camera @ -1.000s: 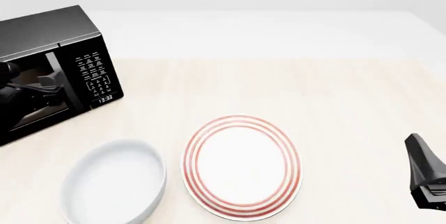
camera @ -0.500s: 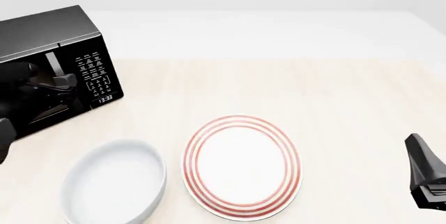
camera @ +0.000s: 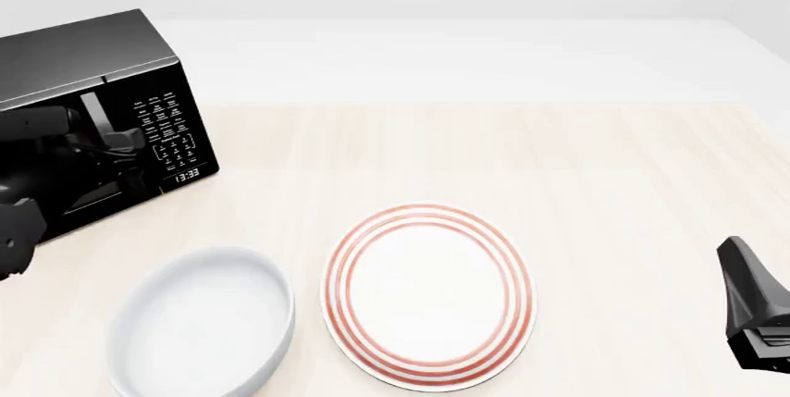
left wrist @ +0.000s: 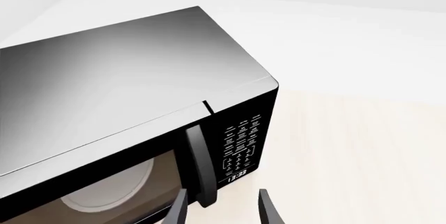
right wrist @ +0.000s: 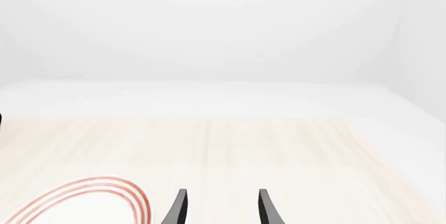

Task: Open the microwave.

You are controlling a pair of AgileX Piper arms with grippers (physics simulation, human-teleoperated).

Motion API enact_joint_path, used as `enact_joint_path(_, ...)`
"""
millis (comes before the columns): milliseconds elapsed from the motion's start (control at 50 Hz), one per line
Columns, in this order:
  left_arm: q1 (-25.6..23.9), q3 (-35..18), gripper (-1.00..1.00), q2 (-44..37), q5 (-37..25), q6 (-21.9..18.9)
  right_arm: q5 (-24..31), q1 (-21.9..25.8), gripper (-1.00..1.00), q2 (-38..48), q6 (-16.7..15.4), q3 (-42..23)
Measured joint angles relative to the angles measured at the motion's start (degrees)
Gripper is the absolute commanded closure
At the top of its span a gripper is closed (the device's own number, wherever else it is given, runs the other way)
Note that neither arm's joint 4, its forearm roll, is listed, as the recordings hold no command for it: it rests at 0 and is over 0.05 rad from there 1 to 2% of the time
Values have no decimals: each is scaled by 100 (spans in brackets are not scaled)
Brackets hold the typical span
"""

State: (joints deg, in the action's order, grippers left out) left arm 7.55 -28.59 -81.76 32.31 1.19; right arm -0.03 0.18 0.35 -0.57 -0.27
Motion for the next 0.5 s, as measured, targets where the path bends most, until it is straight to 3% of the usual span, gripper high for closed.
enact_joint_path(500,53,-275,-100,-602,153,21,6,0,-100,-2,0,-3)
